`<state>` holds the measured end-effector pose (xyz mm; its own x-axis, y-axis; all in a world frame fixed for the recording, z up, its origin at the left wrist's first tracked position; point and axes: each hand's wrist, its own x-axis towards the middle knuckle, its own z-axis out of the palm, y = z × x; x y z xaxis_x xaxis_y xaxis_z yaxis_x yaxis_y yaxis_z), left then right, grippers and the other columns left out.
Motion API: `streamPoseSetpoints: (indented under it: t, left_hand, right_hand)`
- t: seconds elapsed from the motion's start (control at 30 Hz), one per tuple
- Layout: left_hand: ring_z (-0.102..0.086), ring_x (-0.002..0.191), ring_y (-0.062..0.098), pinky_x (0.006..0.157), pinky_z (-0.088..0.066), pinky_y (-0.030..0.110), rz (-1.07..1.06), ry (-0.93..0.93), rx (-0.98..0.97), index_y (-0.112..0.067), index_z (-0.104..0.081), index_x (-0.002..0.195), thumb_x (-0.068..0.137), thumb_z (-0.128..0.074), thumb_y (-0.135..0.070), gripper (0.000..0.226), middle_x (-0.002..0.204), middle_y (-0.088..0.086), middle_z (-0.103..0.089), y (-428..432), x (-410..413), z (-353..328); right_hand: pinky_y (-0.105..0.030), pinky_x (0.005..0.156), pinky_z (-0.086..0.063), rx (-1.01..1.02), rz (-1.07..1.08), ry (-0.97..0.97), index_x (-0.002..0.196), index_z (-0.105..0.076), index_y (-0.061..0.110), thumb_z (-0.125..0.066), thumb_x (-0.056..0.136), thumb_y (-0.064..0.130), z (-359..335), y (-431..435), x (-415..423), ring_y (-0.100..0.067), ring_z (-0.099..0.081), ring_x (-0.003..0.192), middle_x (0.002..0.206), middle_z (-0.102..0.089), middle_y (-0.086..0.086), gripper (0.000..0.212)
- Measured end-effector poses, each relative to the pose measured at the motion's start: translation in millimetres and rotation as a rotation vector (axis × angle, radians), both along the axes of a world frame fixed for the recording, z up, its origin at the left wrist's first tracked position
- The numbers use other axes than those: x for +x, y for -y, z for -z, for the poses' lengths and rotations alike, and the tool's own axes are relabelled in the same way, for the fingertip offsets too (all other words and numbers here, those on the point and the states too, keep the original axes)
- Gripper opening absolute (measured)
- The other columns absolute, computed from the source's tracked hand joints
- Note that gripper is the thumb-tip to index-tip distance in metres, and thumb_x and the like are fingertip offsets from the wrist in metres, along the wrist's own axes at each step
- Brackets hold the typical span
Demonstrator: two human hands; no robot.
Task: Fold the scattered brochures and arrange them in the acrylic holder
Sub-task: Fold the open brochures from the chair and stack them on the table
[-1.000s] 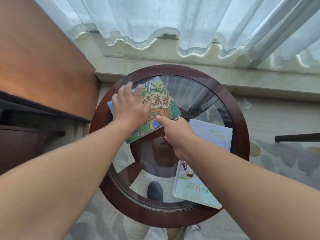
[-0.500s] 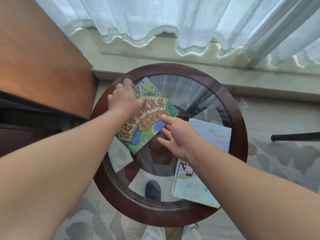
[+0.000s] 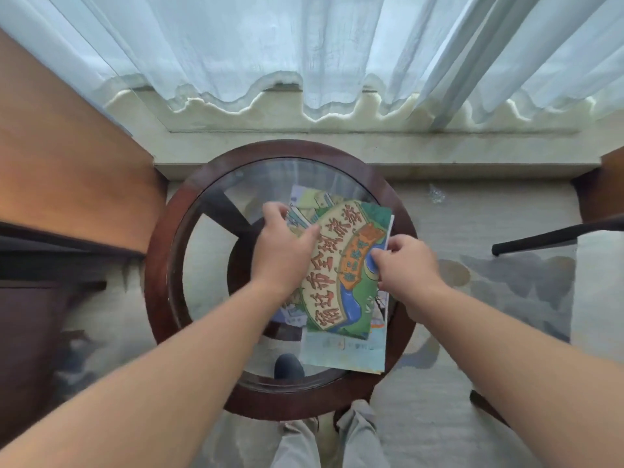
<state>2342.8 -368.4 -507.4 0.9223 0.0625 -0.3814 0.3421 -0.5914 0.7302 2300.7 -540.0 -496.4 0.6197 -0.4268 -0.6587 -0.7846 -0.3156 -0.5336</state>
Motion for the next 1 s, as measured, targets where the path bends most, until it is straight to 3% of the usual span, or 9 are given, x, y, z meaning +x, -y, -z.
streamPoseSetpoints:
  t: [0.1, 0.27, 0.4, 0.5, 0.57, 0.67, 0.73, 0.83, 1.0]
  left_hand:
    - [-0.06, 0.075, 0.006, 0.062, -0.051, 0.034, -0.011, -0.108, 0.044, -0.027, -0.032, 0.104, 0.089, -0.064, -0.041, 0.037, 0.088, -0.012, -0.061, 21.7, -38.8, 23.6]
    - [-0.051, 0.101, 0.022, 0.085, -0.049, 0.043, 0.03, -0.133, 0.326, -0.023, -0.036, 0.103, 0.084, -0.063, -0.055, 0.046, 0.105, -0.001, -0.051, 33.3, -60.6, 47.0]
    - [-0.052, 0.104, 0.027, 0.085, -0.052, 0.047, 0.096, -0.195, 0.415, -0.023, -0.036, 0.122, 0.085, -0.056, -0.063, 0.058, 0.111, 0.005, -0.044, 34.5, -64.7, 51.4]
    - [-0.054, 0.102, 0.03, 0.084, -0.052, 0.045, 0.118, -0.248, 0.41, -0.032, -0.027, 0.136, 0.086, -0.055, -0.062, 0.065, 0.112, 0.008, -0.046, 36.7, -66.1, 49.6]
    - [-0.057, 0.1, 0.029, 0.085, -0.053, 0.045, 0.082, -0.299, 0.363, -0.033, -0.026, 0.137, 0.085, -0.058, -0.06, 0.067, 0.112, 0.007, -0.049, 36.4, -64.9, 48.0]
    - [-0.063, 0.1, 0.029, 0.086, -0.055, 0.047, -0.063, -0.429, 0.241, -0.022, -0.033, 0.125, 0.08, -0.067, -0.055, 0.066, 0.115, 0.006, -0.059, 37.3, -61.5, 50.4]
    - [-0.066, 0.098, 0.028, 0.085, -0.056, 0.047, -0.167, -0.5, 0.159, -0.015, -0.044, 0.116, 0.075, -0.074, -0.052, 0.063, 0.112, 0.006, -0.063, 38.0, -59.5, 51.8]
    - [-0.073, 0.083, 0.025, 0.08, -0.059, 0.045, -0.288, -0.578, -0.09, -0.013, -0.066, 0.103, 0.074, -0.081, -0.038, 0.042, 0.095, 0.004, -0.074, 39.2, -62.0, 53.0]
    - [-0.074, 0.079, 0.02, 0.072, -0.062, 0.042, -0.332, -0.491, -0.248, -0.02, -0.06, 0.099, 0.076, -0.081, -0.027, 0.033, 0.093, -0.001, -0.075, 39.9, -70.9, 51.7]
  right_hand:
    - [-0.038, 0.068, -0.058, -0.085, -0.075, -0.094, 0.087, -0.063, 0.017, -0.059, 0.094, 0.026, 17.3, 18.2, -28.2, -0.017, -0.067, 0.077, 0.091, -0.071, -0.001, 0.012]
    - [-0.04, 0.078, -0.055, -0.15, -0.184, -0.116, 0.109, -0.06, 0.022, -0.06, 0.094, 0.031, 34.6, 19.0, -41.6, -0.022, -0.062, 0.089, 0.113, -0.057, -0.004, 0.017]
    - [-0.04, 0.083, -0.054, -0.079, -0.137, -0.201, 0.121, -0.051, 0.017, -0.067, 0.09, 0.034, 38.7, 11.9, -43.8, -0.026, -0.061, 0.098, 0.12, -0.057, -0.007, 0.038]
    - [-0.043, 0.085, -0.056, -0.036, -0.064, -0.218, 0.117, -0.05, 0.015, -0.069, 0.089, 0.033, 39.7, 10.9, -41.5, -0.027, -0.064, 0.099, 0.116, -0.063, -0.006, 0.038]
    - [-0.045, 0.086, -0.056, -0.042, -0.057, -0.217, 0.116, -0.049, 0.015, -0.069, 0.088, 0.033, 40.4, 10.2, -40.3, -0.028, -0.065, 0.099, 0.116, -0.063, -0.007, 0.039]
    - [-0.046, 0.086, -0.056, -0.087, -0.092, -0.221, 0.117, -0.049, 0.016, -0.07, 0.088, 0.033, 41.9, 7.9, -39.9, -0.029, -0.064, 0.1, 0.119, -0.059, -0.009, 0.04]
    - [-0.045, 0.085, -0.055, -0.106, -0.105, -0.223, 0.116, -0.048, 0.015, -0.07, 0.088, 0.031, 44.0, 7.9, -39.8, -0.029, -0.063, 0.1, 0.118, -0.059, -0.009, 0.04]
    - [-0.044, 0.086, -0.055, -0.109, -0.104, -0.237, 0.116, -0.046, 0.013, -0.069, 0.088, 0.028, 45.9, 13.3, -39.5, -0.03, -0.063, 0.102, 0.119, -0.06, -0.01, 0.04]
    - [-0.047, 0.085, -0.056, 0.018, -0.019, -0.194, 0.113, -0.045, 0.014, -0.07, 0.089, 0.024, 48.2, 20.5, -40.3, -0.028, -0.065, 0.096, 0.111, -0.064, -0.007, 0.035]
